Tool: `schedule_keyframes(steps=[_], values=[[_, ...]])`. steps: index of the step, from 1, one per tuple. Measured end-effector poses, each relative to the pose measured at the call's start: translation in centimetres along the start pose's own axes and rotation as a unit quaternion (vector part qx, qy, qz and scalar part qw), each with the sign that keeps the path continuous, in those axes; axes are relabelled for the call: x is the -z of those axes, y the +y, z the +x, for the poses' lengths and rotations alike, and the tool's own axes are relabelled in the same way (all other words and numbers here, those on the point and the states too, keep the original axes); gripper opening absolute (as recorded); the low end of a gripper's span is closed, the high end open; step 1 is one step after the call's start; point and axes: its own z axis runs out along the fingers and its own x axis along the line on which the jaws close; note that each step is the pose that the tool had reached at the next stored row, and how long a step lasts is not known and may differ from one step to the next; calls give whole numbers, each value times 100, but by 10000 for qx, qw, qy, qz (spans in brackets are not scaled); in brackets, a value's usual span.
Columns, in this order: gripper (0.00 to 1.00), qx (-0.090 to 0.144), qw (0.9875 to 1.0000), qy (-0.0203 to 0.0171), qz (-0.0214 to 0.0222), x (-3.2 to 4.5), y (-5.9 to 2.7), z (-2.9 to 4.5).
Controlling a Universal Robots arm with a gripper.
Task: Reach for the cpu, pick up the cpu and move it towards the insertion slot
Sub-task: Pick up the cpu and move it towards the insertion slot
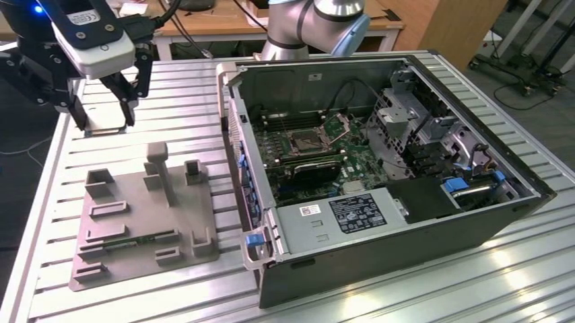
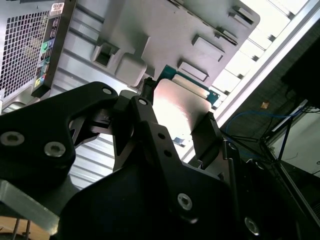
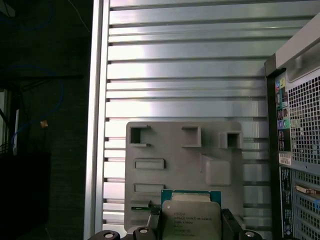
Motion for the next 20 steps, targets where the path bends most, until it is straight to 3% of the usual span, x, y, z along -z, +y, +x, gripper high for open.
schedule_keyframes(steps=[20], values=[[55, 0, 10000, 0, 0, -2, 0, -63]])
